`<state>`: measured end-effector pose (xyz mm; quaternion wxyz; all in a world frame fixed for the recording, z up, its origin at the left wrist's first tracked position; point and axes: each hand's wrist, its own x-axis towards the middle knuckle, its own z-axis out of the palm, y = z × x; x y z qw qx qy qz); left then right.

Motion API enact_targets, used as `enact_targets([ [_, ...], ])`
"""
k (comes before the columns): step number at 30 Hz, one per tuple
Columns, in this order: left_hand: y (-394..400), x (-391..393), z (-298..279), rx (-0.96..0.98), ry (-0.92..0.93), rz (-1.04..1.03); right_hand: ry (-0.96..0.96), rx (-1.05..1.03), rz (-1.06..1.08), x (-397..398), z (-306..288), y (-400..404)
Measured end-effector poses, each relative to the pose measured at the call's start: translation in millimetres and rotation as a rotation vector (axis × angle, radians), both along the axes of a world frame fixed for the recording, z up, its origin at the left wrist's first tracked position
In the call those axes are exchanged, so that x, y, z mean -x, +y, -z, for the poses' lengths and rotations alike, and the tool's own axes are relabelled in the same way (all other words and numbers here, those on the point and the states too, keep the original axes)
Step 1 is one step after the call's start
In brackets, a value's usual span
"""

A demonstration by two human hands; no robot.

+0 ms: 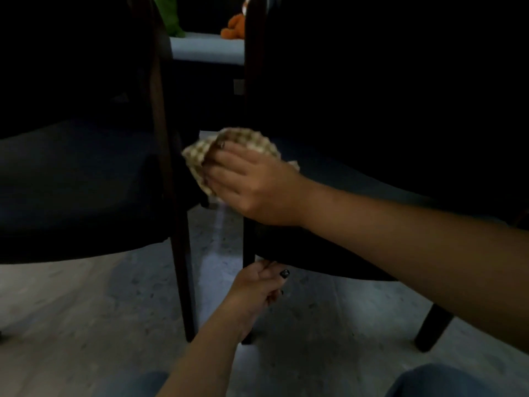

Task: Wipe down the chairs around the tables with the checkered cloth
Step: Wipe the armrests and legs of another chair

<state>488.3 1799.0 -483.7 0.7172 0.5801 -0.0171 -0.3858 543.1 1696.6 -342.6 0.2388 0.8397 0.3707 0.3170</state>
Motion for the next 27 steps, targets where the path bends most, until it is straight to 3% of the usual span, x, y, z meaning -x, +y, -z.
enact_targets([
  [1,0.0,-0.7,0.0,0.006,0.012,-0.015,-0.028,-0.05,0.114,-7.1,-11.3,5.2],
  [3,-2.1,-0.4,-0.1,0.019,0.029,-0.033,0.161,-0.163,0.527,-23.0,-31.5,8.7],
  [5,-4.8,1.4,-0.7,0.006,0.03,-0.035,0.378,-0.102,0.735,-28.5,-33.1,5.0],
  [8,-9.6,1.1,-1.6,-0.008,0.021,-0.016,0.429,0.407,0.592,-13.4,1.4,16.8],
  [10,-11.7,0.4,-2.2,-0.004,0.014,0.022,0.555,0.581,0.64,-2.1,19.8,29.1],
  [12,-13.2,-0.7,-2.5,0.023,0.01,0.036,0.567,0.523,0.695,-9.7,11.0,31.5],
  [16,-17.1,1.0,-0.9,0.03,0.002,0.017,0.173,0.198,0.573,-44.2,-43.1,-0.3],
  [18,-16.7,1.8,-1.5,0.038,-0.019,0.017,0.097,-0.018,0.348,-39.7,-50.5,-23.5],
  [20,-15.8,1.4,-2.6,0.033,-0.044,0.028,0.214,-0.299,0.121,-13.5,-23.9,-37.8],
  [22,-14.8,1.1,-2.4,0.031,-0.052,0.049,0.246,-0.712,0.128,15.0,14.7,-41.5],
  [25,-16.3,3.1,-2.3,0.044,-0.092,0.048,0.085,-1.711,0.389,17.8,33.8,-46.0],
  [27,-18.3,8.0,-2.5,0.034,-0.114,0.044,0.223,-2.373,0.388,-3.6,13.8,-43.6],
])
